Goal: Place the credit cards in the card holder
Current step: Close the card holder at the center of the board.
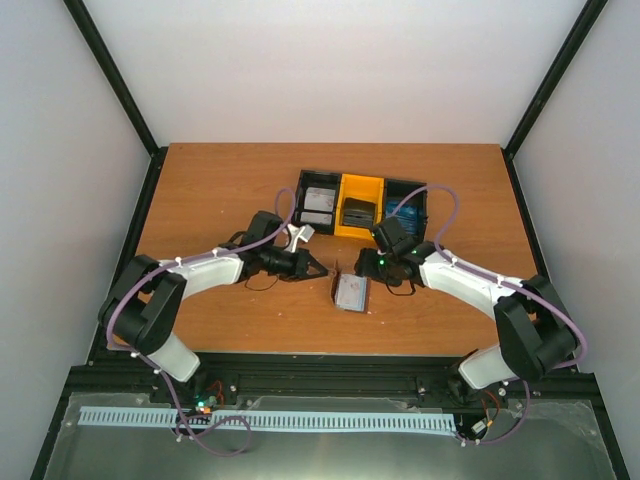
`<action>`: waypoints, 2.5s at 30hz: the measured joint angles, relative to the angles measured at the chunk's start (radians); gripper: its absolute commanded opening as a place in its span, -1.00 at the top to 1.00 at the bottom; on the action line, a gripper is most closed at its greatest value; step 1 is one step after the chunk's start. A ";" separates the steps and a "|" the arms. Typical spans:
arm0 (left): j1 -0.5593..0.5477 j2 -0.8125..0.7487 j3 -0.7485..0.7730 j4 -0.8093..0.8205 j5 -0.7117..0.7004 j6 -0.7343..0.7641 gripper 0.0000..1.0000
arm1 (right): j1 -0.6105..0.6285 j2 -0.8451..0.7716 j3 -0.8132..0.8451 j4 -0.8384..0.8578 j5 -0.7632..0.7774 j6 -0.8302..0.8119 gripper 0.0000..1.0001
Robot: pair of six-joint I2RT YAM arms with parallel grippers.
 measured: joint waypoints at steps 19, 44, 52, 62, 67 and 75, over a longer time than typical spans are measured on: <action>-0.071 0.155 0.158 -0.002 0.041 -0.002 0.99 | -0.052 -0.009 -0.085 -0.137 0.074 0.042 0.29; -0.082 0.186 0.192 -0.008 0.046 -0.028 0.94 | -0.062 0.100 -0.052 -0.119 -0.098 -0.053 0.56; -0.097 0.223 0.197 0.004 0.073 -0.038 0.71 | -0.063 0.116 -0.072 -0.037 -0.187 -0.062 0.76; -0.130 0.300 0.197 0.058 0.123 -0.053 0.38 | -0.063 0.118 -0.119 0.094 -0.277 -0.061 0.72; -0.145 0.324 0.196 0.082 0.144 -0.064 0.28 | -0.064 0.119 -0.137 0.145 -0.294 -0.059 0.68; -0.145 0.341 0.196 0.089 0.137 -0.066 0.27 | -0.064 0.099 -0.152 0.174 -0.260 -0.069 0.55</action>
